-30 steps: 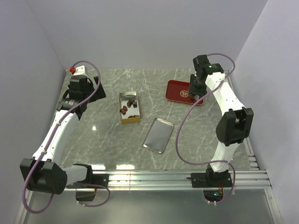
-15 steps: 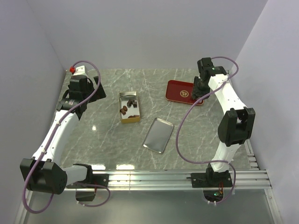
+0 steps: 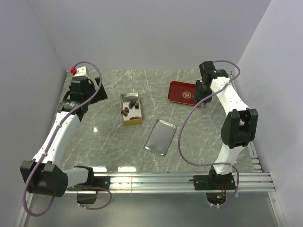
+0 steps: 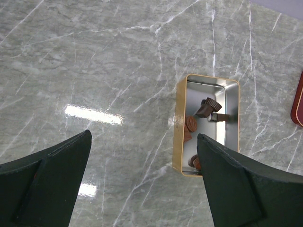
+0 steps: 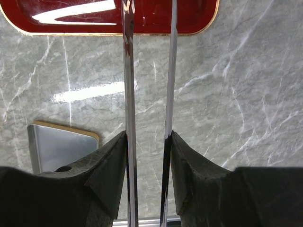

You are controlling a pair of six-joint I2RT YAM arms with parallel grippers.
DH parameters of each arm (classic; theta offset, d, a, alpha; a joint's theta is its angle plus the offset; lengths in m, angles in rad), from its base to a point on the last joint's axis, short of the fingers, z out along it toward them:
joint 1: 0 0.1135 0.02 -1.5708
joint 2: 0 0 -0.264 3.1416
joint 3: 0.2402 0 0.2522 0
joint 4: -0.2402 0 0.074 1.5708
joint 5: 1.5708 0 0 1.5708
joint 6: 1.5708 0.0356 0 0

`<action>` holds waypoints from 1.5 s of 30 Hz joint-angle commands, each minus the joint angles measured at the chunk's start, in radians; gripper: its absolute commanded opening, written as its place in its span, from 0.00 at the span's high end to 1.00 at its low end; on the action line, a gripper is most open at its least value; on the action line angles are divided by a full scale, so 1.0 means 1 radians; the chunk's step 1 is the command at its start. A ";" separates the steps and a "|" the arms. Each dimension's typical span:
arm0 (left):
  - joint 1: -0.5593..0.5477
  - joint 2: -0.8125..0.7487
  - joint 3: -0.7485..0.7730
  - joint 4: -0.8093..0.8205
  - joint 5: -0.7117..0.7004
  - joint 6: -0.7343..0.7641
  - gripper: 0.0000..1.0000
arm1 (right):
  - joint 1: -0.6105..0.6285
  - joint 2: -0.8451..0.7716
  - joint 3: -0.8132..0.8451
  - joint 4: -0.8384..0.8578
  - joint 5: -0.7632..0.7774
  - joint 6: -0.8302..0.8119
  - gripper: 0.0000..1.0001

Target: Pack the chocolate

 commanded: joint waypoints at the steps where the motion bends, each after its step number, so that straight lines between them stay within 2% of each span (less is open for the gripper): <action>1: -0.005 -0.019 0.023 0.034 0.002 0.006 0.00 | -0.005 -0.058 -0.014 0.038 -0.008 0.008 0.54; 22: -0.005 -0.027 0.020 0.035 0.007 0.001 0.01 | -0.021 -0.048 -0.019 0.007 0.045 0.007 0.54; 36: -0.007 -0.025 0.018 0.037 0.010 0.001 0.01 | -0.024 -0.031 -0.031 0.030 -0.027 -0.007 0.55; 45: -0.007 -0.025 0.022 0.035 0.003 0.004 0.01 | -0.024 -0.023 -0.008 0.027 -0.035 -0.018 0.68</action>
